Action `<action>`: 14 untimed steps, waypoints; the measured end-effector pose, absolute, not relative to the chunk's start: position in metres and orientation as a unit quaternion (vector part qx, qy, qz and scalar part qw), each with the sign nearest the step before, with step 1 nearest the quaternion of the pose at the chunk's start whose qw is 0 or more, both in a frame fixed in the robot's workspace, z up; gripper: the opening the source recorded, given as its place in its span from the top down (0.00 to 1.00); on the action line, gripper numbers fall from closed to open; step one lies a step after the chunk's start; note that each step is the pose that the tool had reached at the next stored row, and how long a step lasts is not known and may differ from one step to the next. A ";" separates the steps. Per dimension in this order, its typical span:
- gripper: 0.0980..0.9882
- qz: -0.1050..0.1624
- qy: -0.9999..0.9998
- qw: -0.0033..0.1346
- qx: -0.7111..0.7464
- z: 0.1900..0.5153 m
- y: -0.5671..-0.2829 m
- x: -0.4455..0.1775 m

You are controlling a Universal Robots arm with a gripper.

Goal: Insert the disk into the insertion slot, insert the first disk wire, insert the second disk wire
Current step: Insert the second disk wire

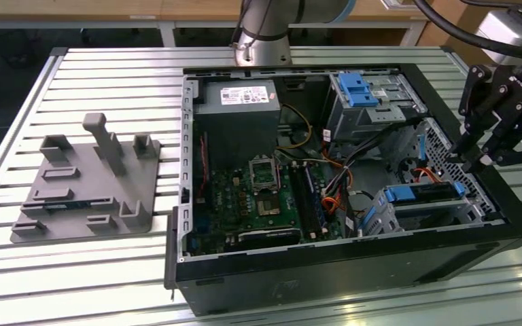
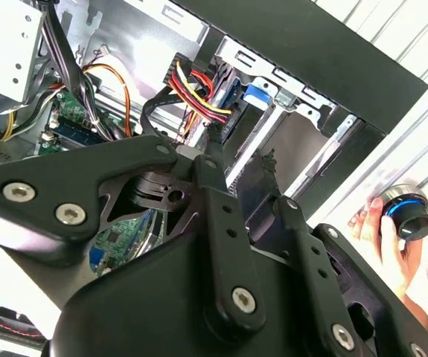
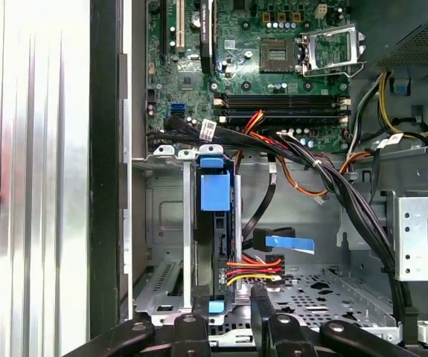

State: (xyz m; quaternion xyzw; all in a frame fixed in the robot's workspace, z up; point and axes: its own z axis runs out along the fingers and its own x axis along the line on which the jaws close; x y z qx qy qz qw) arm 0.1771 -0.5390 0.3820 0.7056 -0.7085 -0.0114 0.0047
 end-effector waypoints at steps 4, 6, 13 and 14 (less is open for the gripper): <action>0.71 -0.012 -0.709 0.005 0.706 0.382 -0.539 0.177; 0.71 -0.012 -0.709 0.005 0.706 0.382 -0.539 0.177; 0.71 0.003 -0.709 0.022 0.705 0.382 -0.528 0.178; 0.71 0.008 -0.709 0.027 0.705 0.381 -0.525 0.177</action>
